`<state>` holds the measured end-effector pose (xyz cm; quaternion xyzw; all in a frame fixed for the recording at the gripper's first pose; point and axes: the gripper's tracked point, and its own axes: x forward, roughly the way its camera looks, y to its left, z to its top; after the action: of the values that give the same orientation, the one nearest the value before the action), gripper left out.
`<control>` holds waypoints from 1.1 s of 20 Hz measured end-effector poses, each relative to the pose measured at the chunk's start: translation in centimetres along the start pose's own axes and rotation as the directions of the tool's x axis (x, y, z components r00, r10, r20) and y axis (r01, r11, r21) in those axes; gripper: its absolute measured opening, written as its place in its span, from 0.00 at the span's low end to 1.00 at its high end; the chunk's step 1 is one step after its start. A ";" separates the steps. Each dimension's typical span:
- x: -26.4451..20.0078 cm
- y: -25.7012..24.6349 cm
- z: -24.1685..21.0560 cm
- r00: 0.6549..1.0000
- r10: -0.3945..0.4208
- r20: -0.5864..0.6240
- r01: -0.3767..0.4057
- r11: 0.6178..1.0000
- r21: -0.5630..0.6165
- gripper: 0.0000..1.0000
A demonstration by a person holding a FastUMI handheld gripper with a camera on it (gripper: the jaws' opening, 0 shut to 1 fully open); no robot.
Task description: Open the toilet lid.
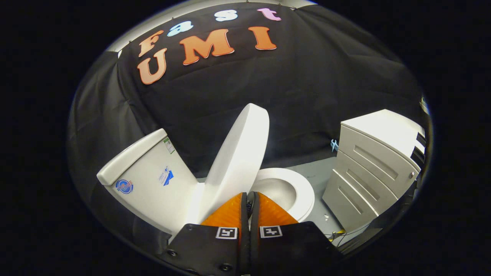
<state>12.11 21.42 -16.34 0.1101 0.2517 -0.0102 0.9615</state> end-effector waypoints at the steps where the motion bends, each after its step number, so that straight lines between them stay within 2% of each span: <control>1: -0.2 0.7 0.3 1.000 0.001 0.006 -0.001 1.000 -0.016 0.08; 6: -0.9 4.0 1.7 0.999 0.005 0.049 -0.001 0.996 -0.092 0.08; 22: -1.7 15.8 4.4 0.985 0.103 0.138 -0.067 0.966 -0.248 0.08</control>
<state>13.95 35.84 -8.54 0.0013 0.1734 0.0537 0.9834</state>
